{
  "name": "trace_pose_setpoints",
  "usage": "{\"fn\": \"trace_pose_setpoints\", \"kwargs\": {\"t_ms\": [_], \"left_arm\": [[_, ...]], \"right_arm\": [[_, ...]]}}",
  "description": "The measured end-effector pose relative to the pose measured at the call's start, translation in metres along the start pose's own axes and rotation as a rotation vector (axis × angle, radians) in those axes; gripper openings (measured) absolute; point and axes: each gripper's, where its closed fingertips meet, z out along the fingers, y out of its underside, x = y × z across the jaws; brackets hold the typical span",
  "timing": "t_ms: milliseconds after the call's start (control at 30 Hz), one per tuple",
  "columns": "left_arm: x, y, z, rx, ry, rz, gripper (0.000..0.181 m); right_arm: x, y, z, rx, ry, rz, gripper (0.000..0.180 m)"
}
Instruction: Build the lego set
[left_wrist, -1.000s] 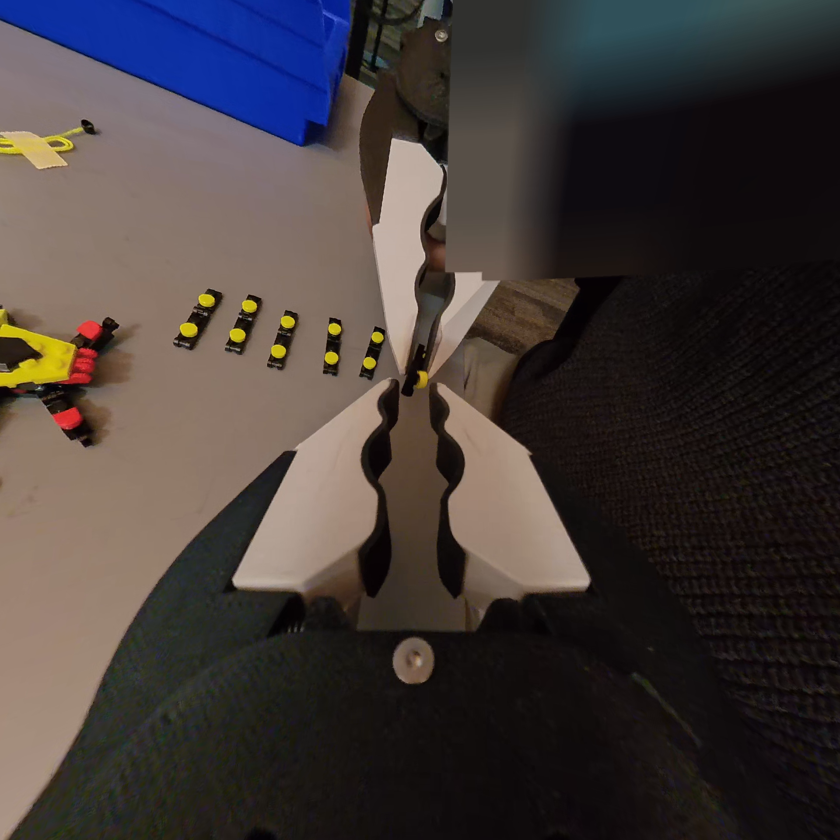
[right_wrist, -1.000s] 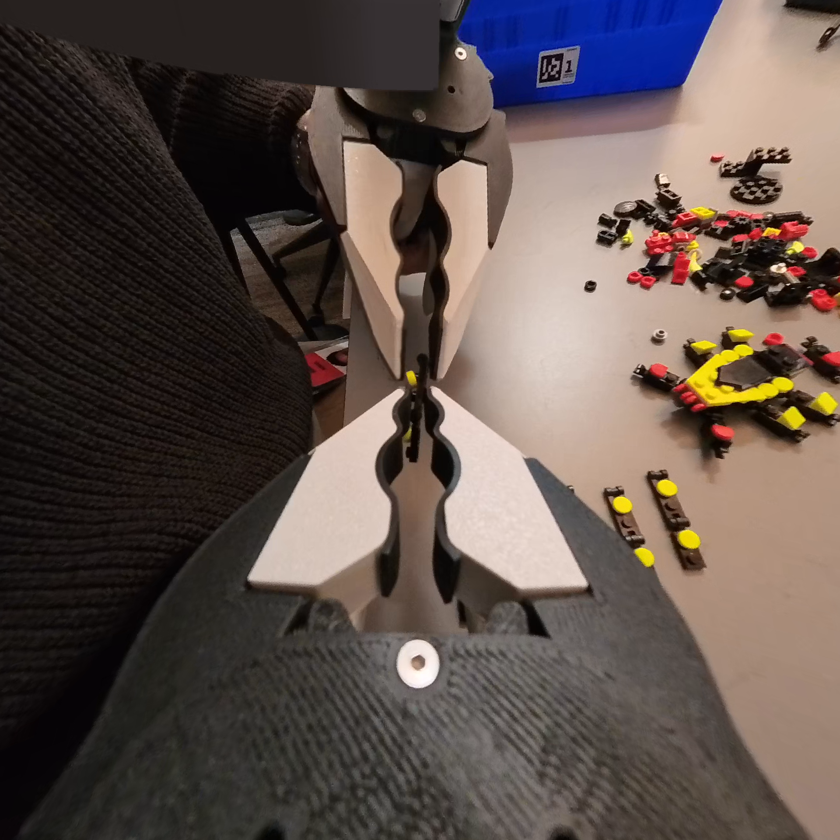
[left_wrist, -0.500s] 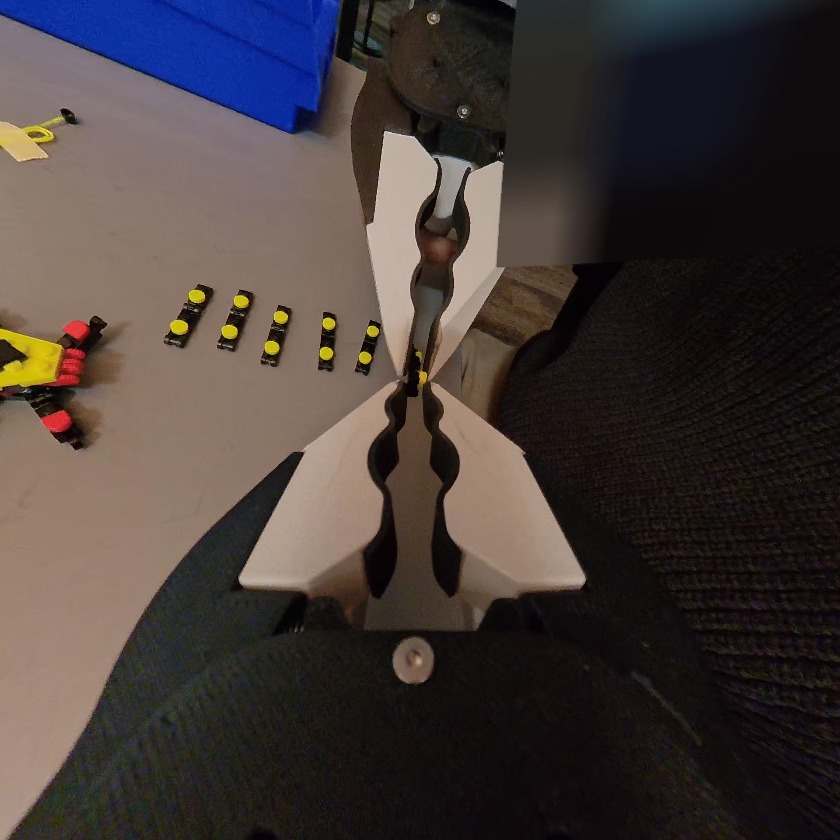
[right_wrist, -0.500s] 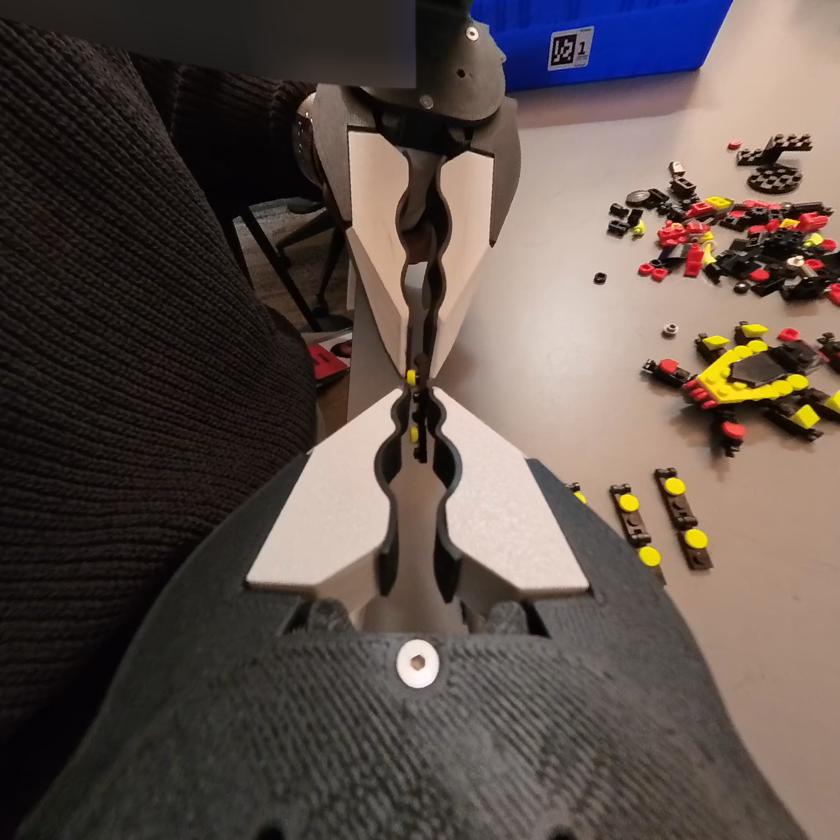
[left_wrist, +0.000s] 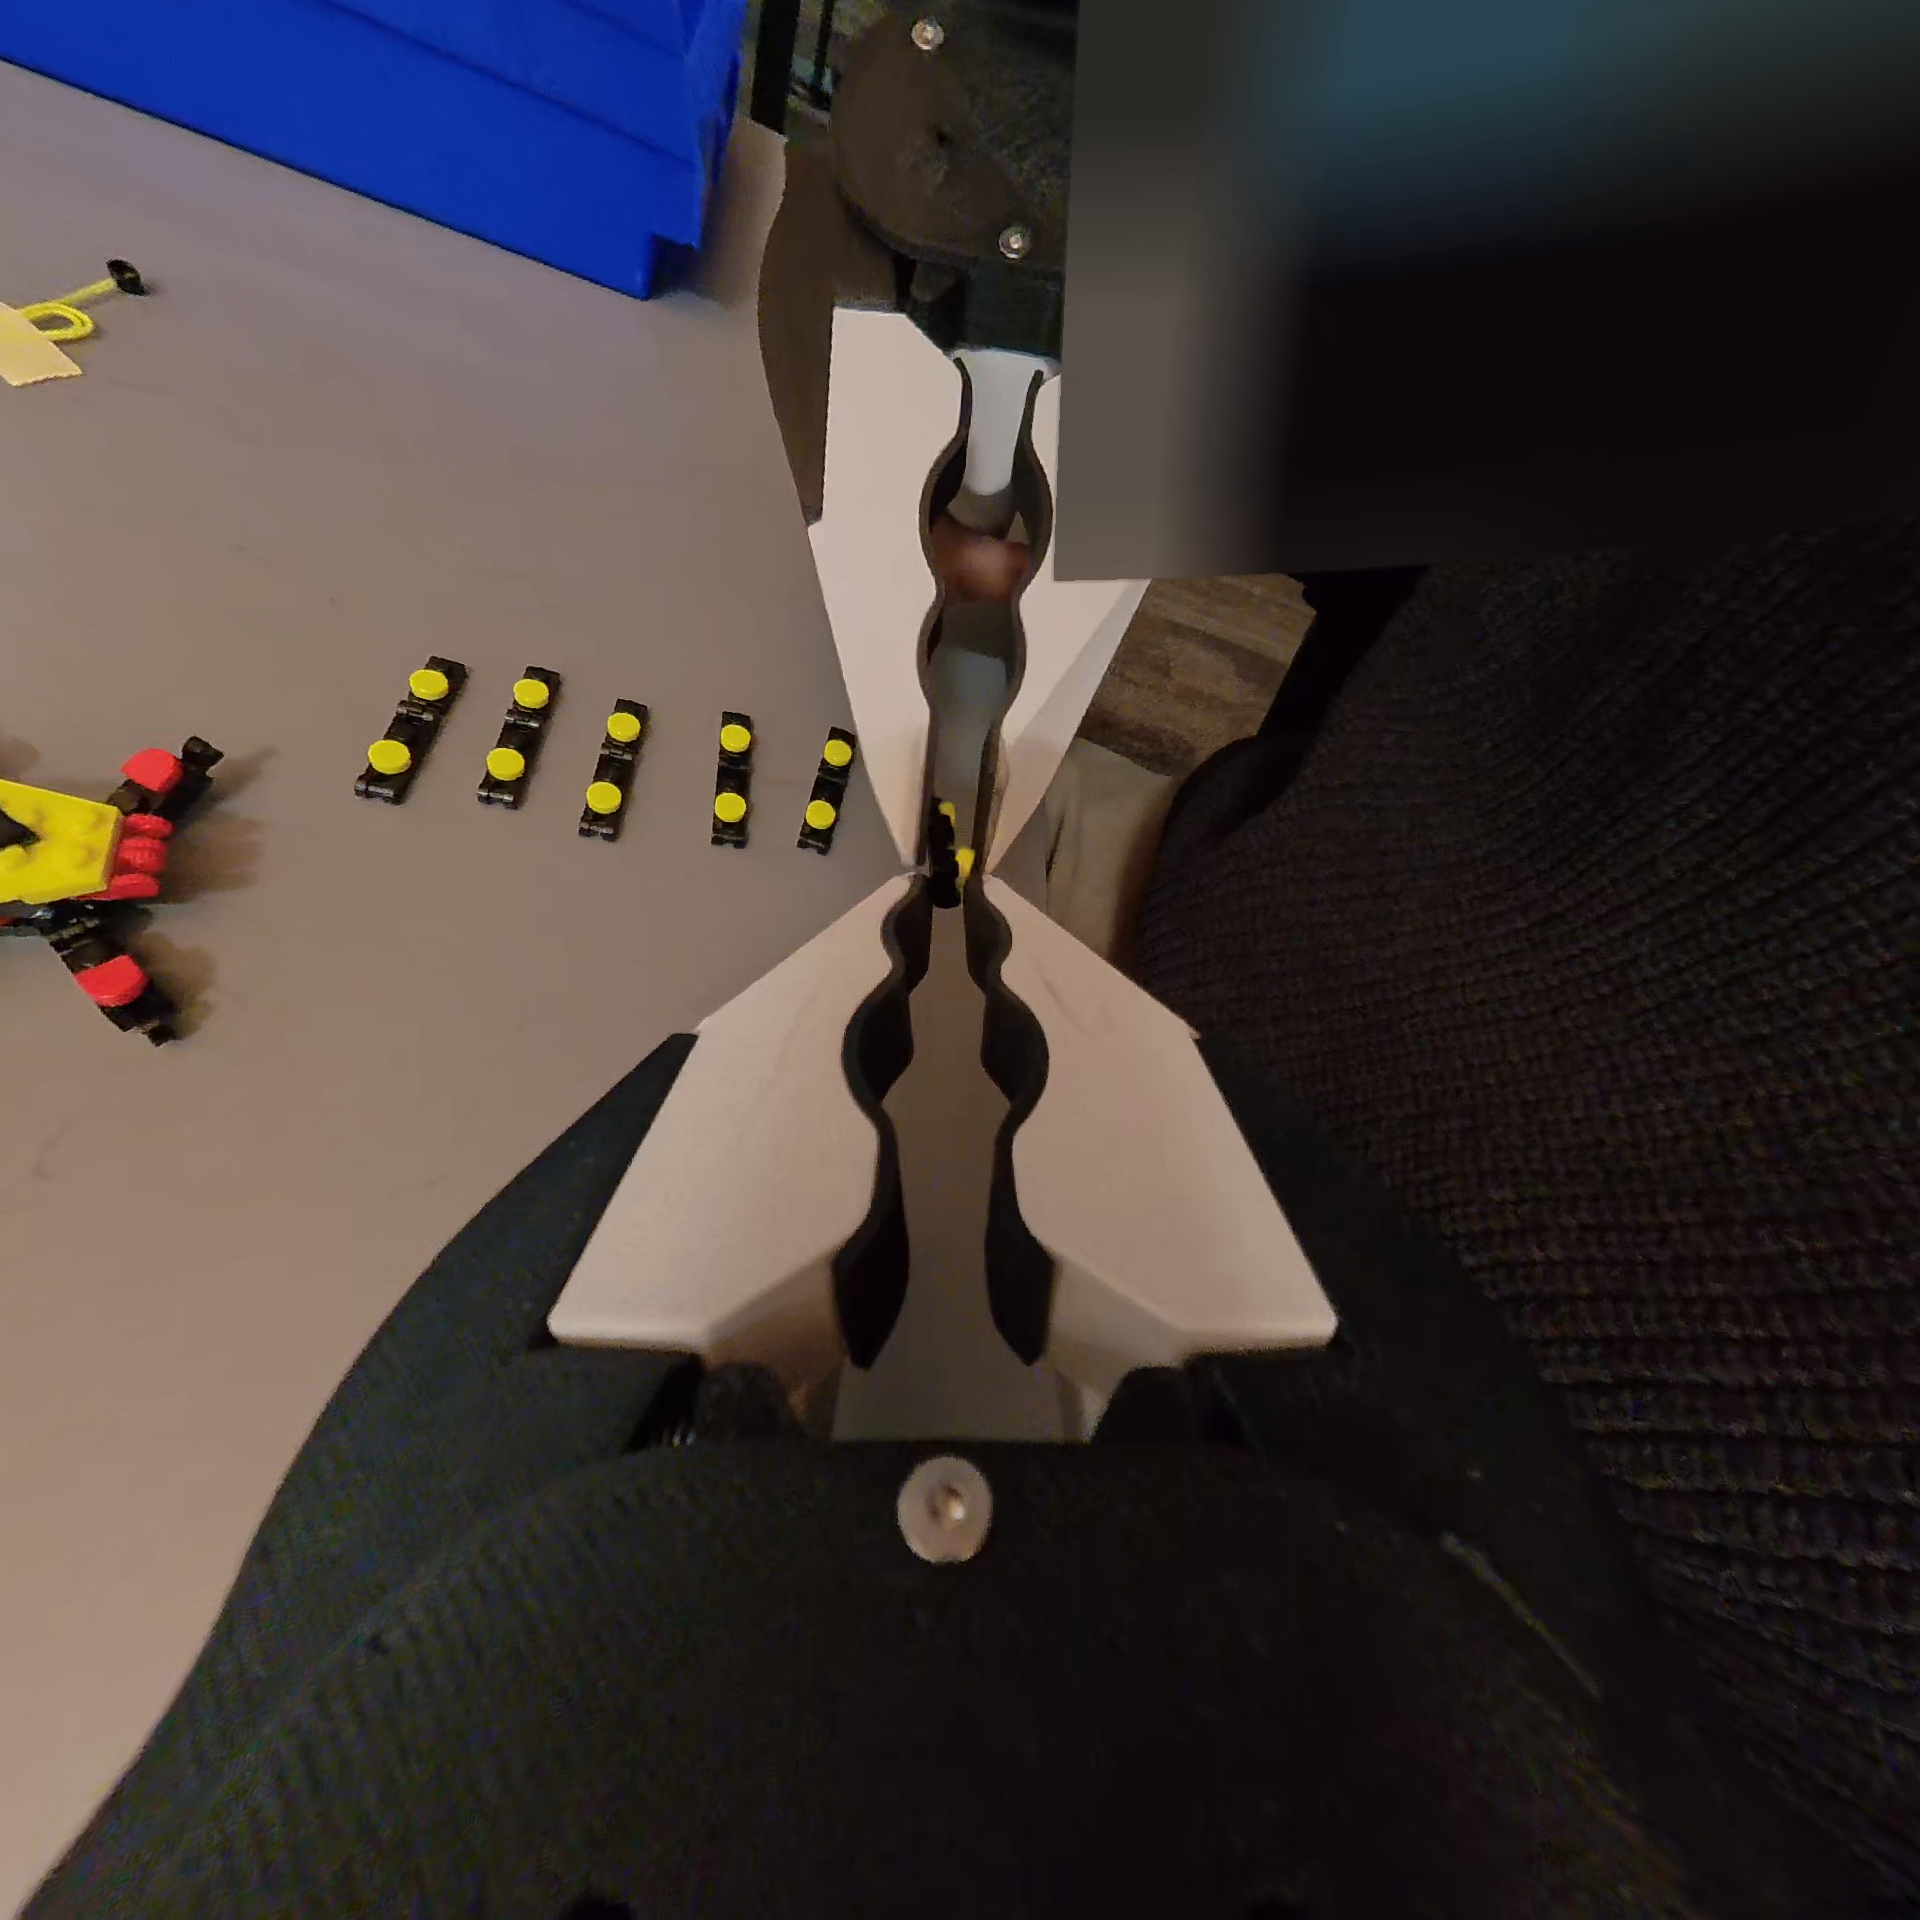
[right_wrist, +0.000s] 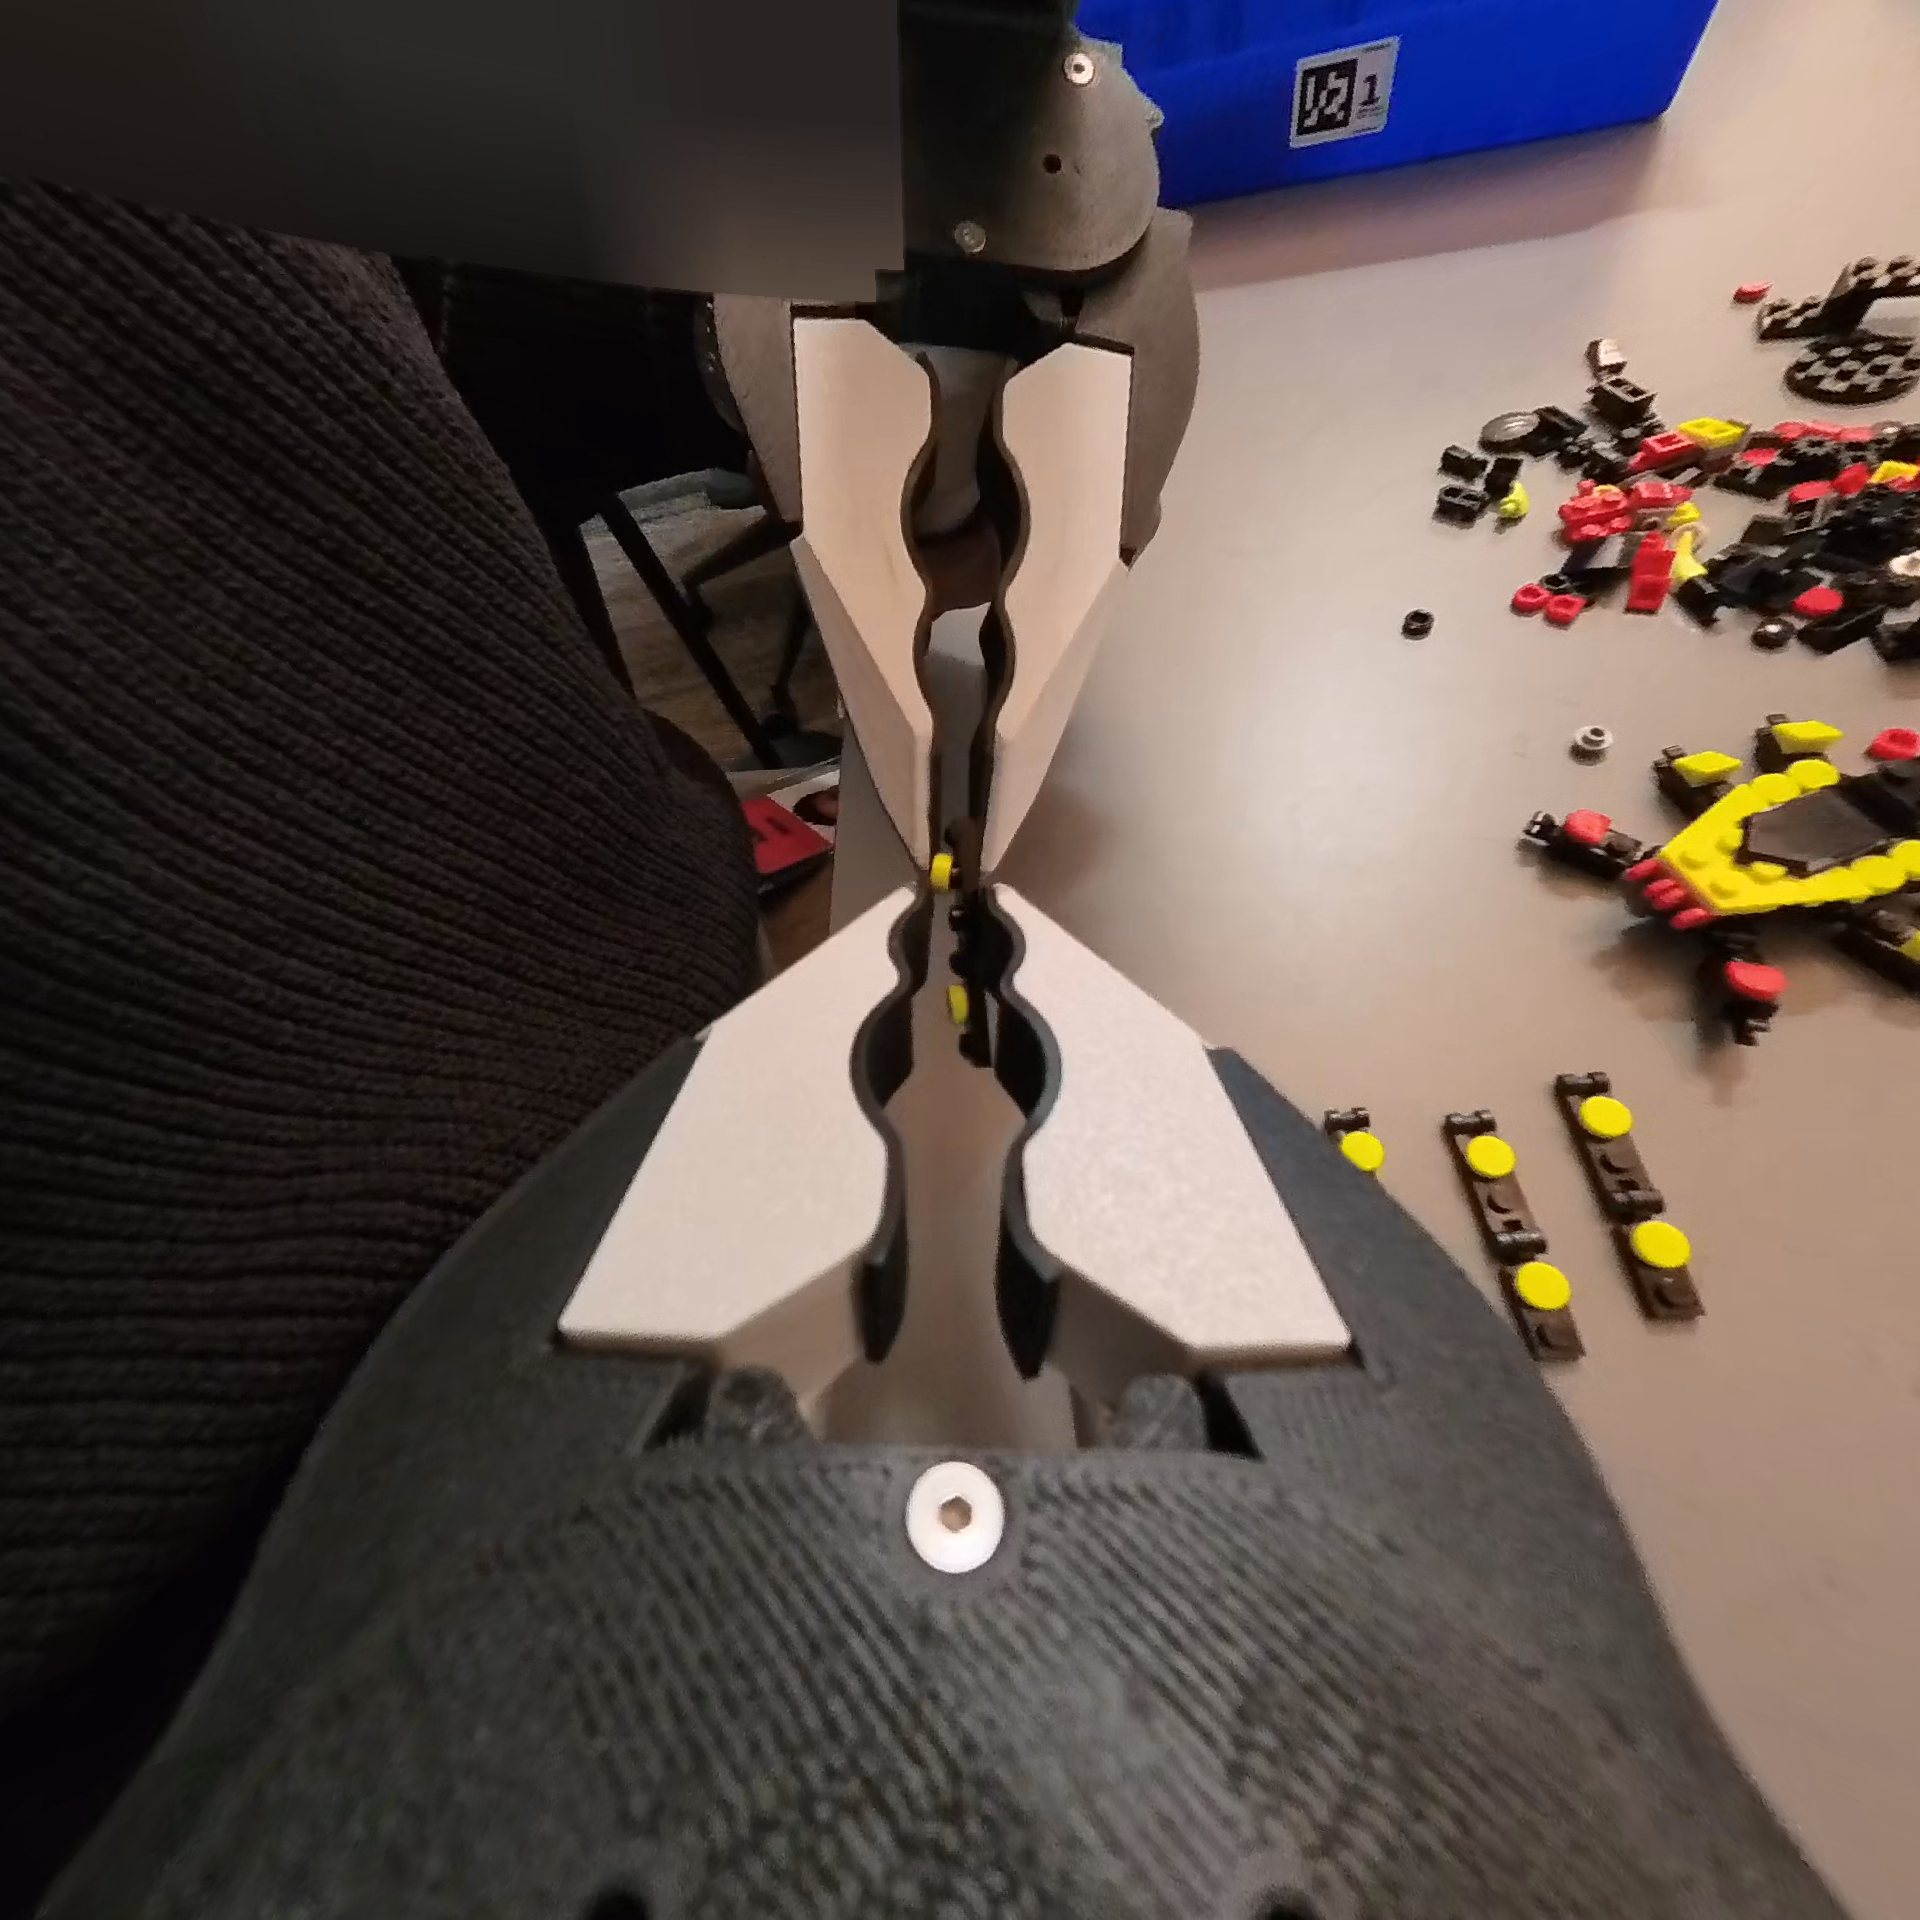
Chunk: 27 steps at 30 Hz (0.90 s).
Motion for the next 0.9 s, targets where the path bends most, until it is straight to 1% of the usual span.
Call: {"fn": "trace_pose_setpoints", "kwargs": {"t_ms": [267,533,767,900], "left_arm": [[0.001,0.003,0.003,-0.023,-0.004,0.009,0.004],[-0.002,0.023,0.012,-0.142,-0.055,0.064,0.005],[-0.004,0.018,0.01,-0.098,-0.029,-0.003,0.007],[-0.006,0.017,0.01,-0.094,-0.047,-0.005,0.008]], "right_arm": [[-0.002,0.004,0.001,-0.03,-0.027,0.026,0.006],[-0.002,0.023,0.009,-0.155,-0.014,0.018,0.004],[0.0,0.019,0.007,-0.129,-0.012,0.042,0.004],[0.002,0.019,0.007,-0.131,0.006,0.029,0.003]]}}
